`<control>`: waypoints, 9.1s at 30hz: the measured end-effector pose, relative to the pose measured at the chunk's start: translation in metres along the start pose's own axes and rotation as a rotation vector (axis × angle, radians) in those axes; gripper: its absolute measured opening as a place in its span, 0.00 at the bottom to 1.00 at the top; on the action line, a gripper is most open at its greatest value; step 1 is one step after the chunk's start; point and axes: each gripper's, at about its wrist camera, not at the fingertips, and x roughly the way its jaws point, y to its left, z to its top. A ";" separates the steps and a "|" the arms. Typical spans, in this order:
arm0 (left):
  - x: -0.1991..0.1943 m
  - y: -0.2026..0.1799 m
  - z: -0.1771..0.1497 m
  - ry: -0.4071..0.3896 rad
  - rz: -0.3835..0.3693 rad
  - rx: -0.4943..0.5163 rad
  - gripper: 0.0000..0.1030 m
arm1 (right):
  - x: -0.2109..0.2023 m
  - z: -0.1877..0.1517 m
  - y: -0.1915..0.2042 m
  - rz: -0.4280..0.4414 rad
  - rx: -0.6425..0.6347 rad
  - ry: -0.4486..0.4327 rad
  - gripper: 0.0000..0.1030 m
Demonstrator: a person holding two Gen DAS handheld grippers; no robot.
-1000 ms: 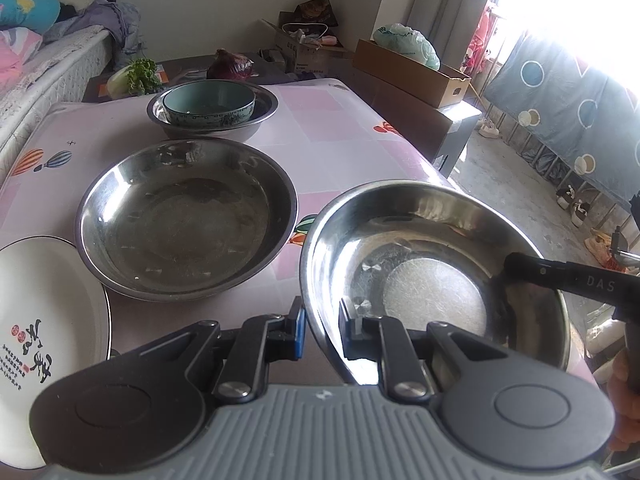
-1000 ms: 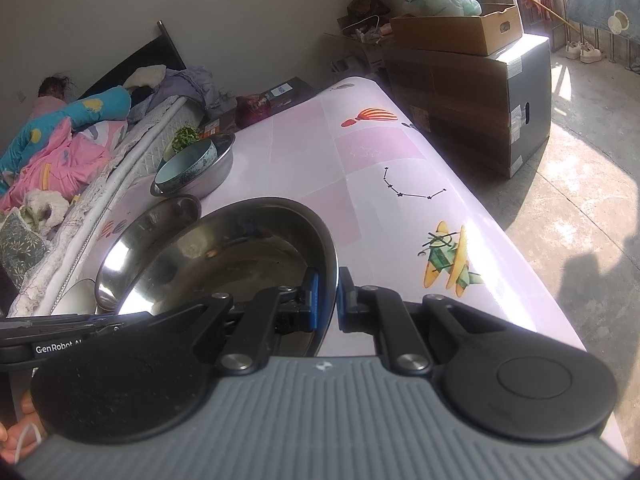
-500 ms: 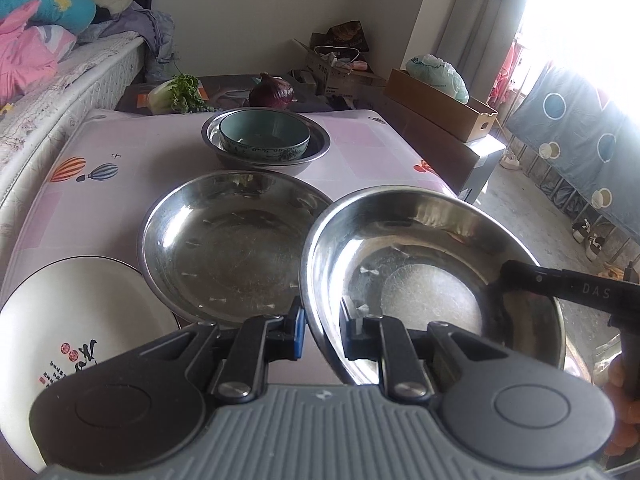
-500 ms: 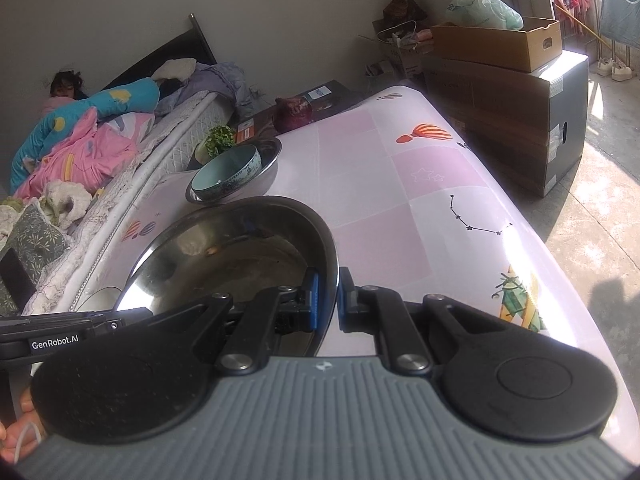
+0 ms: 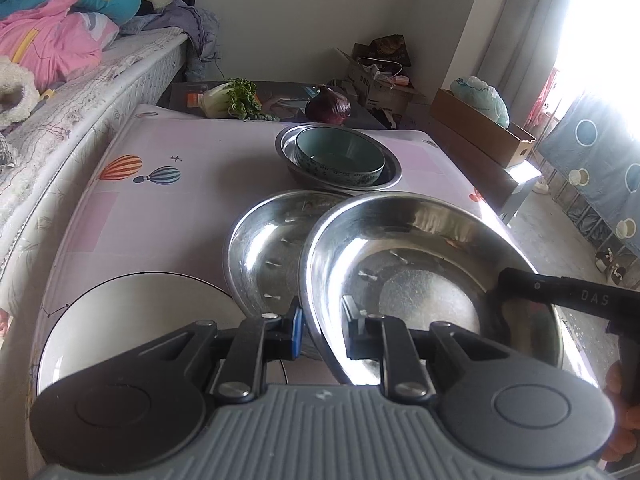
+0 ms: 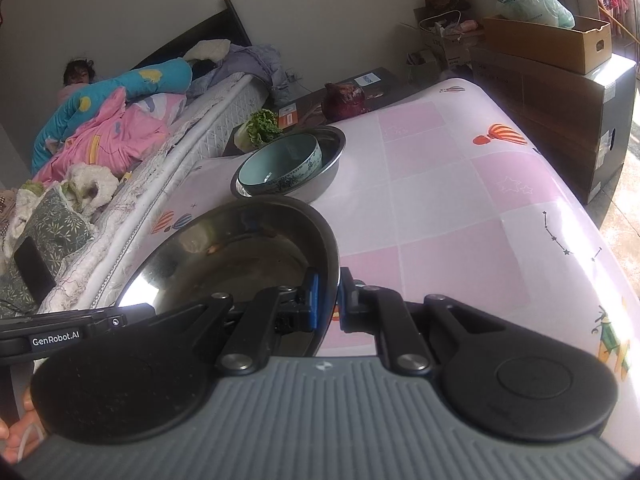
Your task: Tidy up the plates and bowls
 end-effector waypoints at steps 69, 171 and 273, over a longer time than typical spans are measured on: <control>-0.062 0.143 -0.066 0.000 0.233 -0.225 0.92 | 0.046 -0.099 0.082 0.237 0.219 0.244 0.32; -0.062 0.065 -0.101 0.218 -0.087 -0.059 0.44 | -0.026 -0.125 0.043 0.278 0.184 0.323 0.32; -0.012 -0.026 -0.099 0.179 -0.082 0.198 0.44 | -0.048 -0.117 -0.023 0.070 0.199 0.142 0.27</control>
